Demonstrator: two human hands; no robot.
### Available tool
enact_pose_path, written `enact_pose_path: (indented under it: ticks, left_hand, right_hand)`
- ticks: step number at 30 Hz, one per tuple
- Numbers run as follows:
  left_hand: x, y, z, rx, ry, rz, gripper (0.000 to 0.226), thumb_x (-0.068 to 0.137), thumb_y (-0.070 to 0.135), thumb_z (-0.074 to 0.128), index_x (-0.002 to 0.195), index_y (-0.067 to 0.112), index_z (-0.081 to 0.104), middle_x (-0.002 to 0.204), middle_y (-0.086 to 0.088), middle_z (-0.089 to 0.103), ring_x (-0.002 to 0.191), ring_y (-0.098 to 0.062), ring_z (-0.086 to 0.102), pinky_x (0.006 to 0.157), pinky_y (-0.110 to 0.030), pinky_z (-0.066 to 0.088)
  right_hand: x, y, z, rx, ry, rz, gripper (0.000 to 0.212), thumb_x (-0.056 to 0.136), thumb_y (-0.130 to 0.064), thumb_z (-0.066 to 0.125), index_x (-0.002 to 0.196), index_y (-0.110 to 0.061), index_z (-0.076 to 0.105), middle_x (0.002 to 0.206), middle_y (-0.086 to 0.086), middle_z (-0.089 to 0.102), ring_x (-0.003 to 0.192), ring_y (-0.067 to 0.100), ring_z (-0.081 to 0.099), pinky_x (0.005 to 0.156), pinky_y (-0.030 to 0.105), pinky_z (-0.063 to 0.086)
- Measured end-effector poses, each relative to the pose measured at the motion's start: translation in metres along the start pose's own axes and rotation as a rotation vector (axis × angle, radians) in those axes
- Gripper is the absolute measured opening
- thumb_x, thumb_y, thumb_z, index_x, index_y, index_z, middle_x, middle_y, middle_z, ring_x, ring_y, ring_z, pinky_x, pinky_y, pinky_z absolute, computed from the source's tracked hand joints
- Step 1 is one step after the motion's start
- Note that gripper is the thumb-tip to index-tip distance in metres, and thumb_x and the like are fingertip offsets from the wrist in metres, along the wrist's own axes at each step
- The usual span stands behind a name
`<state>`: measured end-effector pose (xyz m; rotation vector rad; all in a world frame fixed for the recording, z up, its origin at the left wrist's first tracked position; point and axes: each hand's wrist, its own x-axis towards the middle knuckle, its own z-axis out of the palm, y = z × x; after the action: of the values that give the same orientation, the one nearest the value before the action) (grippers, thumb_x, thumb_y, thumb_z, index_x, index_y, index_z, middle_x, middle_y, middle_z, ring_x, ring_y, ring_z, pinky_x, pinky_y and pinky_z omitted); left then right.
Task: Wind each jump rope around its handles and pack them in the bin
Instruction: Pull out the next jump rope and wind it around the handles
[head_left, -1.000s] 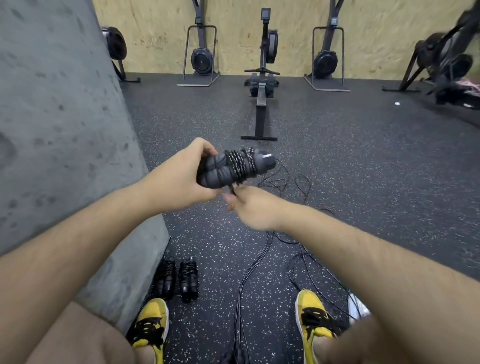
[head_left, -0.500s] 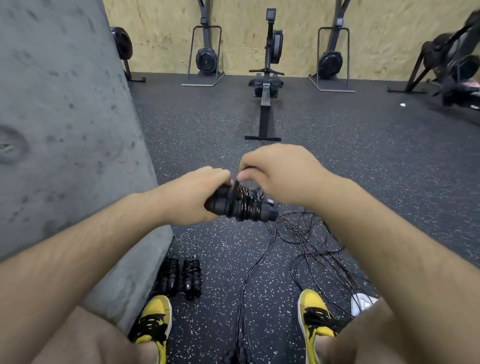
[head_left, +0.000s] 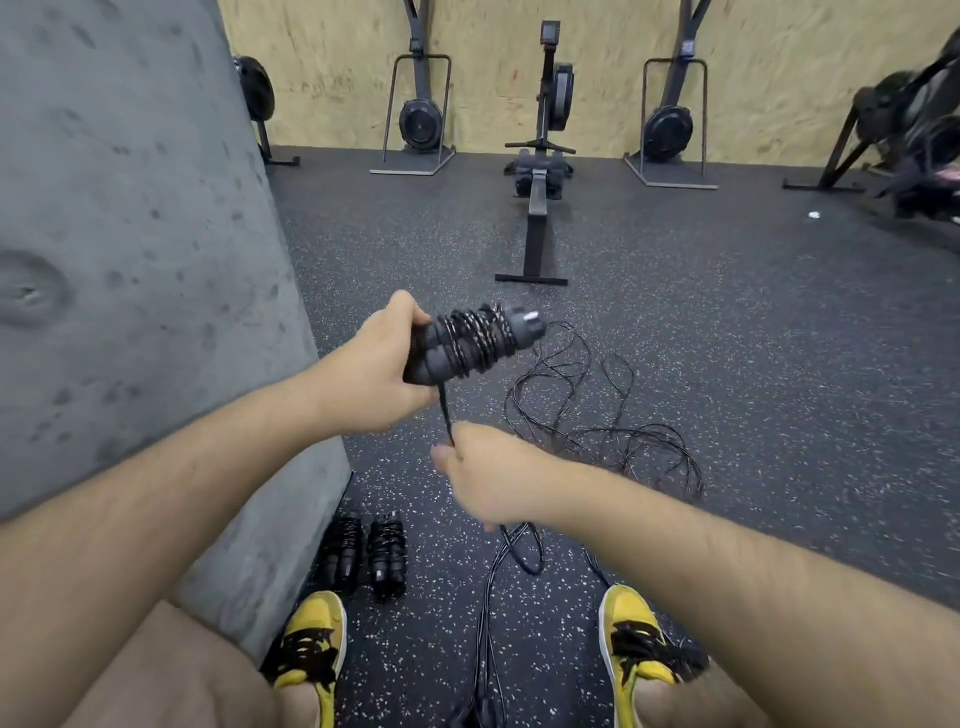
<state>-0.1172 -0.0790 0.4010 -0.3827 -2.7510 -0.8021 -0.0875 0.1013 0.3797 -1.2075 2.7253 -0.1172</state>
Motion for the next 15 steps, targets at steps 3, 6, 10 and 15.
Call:
enact_pose_path:
  ticks: [3, 6, 10, 15]
  left_hand:
    - [0.001, -0.014, 0.002, 0.239, -0.099, 0.014, 0.046, 0.075, 0.007, 0.069, 0.112, 0.012, 0.042, 0.109, -0.008, 0.048, 0.103, -0.029, 0.047, 0.088, -0.047, 0.046]
    - [-0.003, -0.011, 0.003, 0.267, -0.209, 0.087, 0.041, 0.073, 0.004, 0.062, 0.101, 0.023, 0.039, 0.100, -0.001, 0.045, 0.098, -0.026, 0.044, 0.082, -0.046, 0.044]
    - [-0.013, 0.002, 0.004, 0.219, -0.317, 0.148, 0.050, 0.067, 0.010, 0.060, 0.092, 0.037, 0.027, 0.092, 0.004, 0.039, 0.086, -0.025, 0.046, 0.068, -0.043, 0.042]
    - [-0.026, 0.021, -0.007, -0.109, -0.339, 0.063, 0.049, 0.064, 0.020, 0.066, 0.101, 0.029, 0.036, 0.085, 0.001, 0.050, 0.065, -0.012, 0.045, 0.058, -0.038, 0.043]
  right_hand:
    - [-0.008, -0.015, -0.020, 0.012, 0.004, 0.059, 0.015, 0.105, -0.018, 0.043, 0.101, -0.009, 0.054, 0.080, 0.006, 0.052, 0.083, 0.031, 0.058, 0.069, 0.032, 0.044]
    - [-0.013, -0.014, -0.049, -0.252, 0.201, 0.003, 0.016, 0.103, -0.031, 0.046, 0.100, -0.019, 0.056, 0.078, -0.003, 0.048, 0.078, 0.026, 0.056, 0.065, 0.032, 0.042]
    - [-0.004, 0.020, -0.085, -0.205, 0.343, -0.025, 0.023, 0.097, -0.050, 0.052, 0.106, -0.034, 0.067, 0.098, -0.012, 0.063, 0.102, 0.019, 0.060, 0.076, 0.035, 0.046]
    - [0.012, 0.074, -0.077, 0.450, 0.314, -0.061, 0.013, 0.088, -0.040, 0.072, 0.090, -0.028, 0.077, 0.082, -0.012, 0.070, 0.080, 0.004, 0.063, 0.083, 0.033, 0.051]
